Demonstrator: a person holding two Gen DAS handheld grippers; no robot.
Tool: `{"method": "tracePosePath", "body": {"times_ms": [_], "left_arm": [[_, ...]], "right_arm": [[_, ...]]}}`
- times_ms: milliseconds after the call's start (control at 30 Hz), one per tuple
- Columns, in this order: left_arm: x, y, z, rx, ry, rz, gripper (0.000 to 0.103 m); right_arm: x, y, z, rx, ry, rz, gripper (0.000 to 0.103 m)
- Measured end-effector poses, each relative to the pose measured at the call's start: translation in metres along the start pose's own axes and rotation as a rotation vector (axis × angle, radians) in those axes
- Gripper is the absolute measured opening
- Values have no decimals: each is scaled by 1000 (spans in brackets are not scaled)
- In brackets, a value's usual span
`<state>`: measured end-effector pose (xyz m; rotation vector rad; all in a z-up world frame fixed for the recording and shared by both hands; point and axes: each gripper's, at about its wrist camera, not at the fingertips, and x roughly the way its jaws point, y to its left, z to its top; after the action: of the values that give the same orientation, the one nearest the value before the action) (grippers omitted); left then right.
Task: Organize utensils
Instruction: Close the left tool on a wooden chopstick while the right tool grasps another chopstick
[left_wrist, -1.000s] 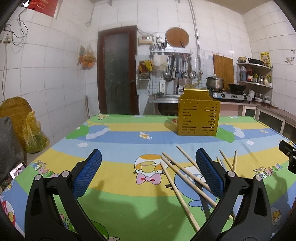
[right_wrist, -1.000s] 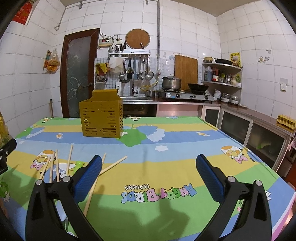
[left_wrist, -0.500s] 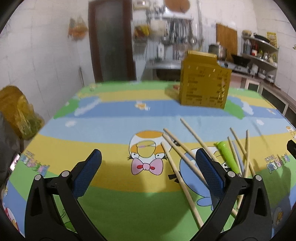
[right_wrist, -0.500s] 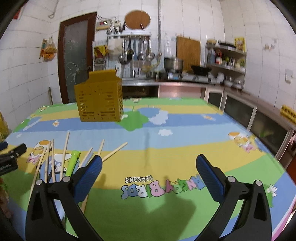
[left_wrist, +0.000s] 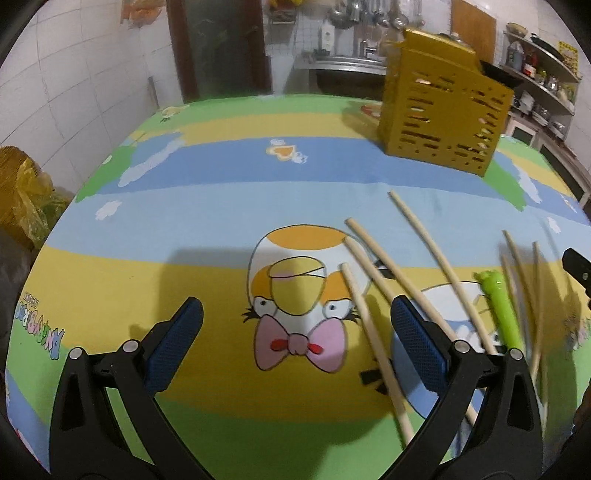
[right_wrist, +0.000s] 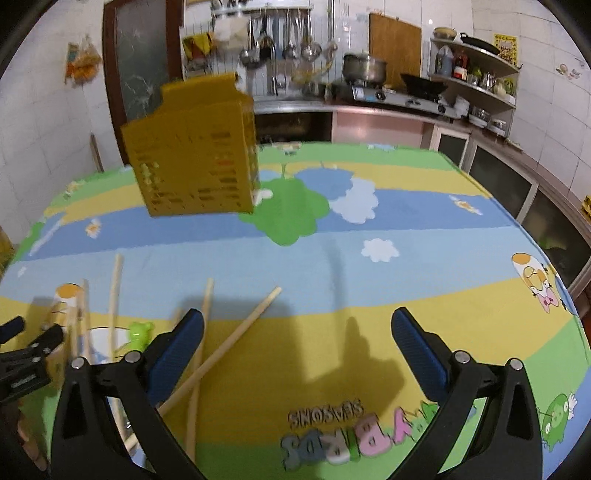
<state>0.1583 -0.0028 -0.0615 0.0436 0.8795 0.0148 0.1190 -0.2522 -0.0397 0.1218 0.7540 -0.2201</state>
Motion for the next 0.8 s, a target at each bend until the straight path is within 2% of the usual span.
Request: {"method": "tracePosePath", "body": {"times_ms": [133,267,800], "left_arm": [[16,5,0,-28,77,-13,98],[18,3,1,-24,77,-3,98],[20,3,-1,-21,66,-13,99]], "right_arm": [[29,0,3,30,73,-19,99],[50,-2,1,57,161,-26,99],[54,-3,1,62,172,-23,100]]}}
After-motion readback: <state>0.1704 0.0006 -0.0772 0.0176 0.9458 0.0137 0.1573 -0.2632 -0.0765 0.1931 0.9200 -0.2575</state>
